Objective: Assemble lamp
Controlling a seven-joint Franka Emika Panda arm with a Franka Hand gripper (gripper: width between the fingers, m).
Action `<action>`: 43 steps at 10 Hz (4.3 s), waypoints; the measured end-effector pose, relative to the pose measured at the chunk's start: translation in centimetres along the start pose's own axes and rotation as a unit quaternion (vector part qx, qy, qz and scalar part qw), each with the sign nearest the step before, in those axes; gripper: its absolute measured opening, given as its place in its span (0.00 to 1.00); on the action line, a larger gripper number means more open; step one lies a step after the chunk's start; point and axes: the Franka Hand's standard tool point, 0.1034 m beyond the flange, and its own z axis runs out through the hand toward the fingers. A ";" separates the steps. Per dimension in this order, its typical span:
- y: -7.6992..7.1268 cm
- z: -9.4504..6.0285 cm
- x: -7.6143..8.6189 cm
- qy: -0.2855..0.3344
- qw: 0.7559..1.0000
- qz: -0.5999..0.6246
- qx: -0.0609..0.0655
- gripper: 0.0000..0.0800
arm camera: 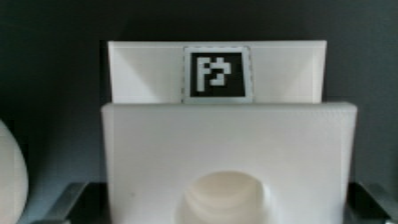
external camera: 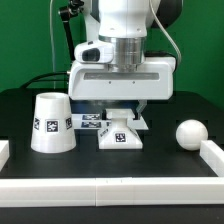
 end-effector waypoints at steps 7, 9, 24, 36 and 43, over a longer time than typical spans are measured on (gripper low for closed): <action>-2.4 -0.5 5.1 0.028 0.998 -0.055 0.000 0.67; -3.8 -0.8 8.1 0.043 0.997 -0.066 0.002 0.67; -9.5 -1.9 18.0 0.097 0.995 -0.026 0.012 0.83; -11.4 -3.3 7.6 0.080 0.985 0.146 0.048 0.87; -12.1 -2.5 6.3 0.058 0.978 0.191 0.058 0.87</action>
Offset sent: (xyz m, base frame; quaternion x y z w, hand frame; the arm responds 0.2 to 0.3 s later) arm 0.0240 0.0245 -0.0008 -0.0068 0.0096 -0.0870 0.9961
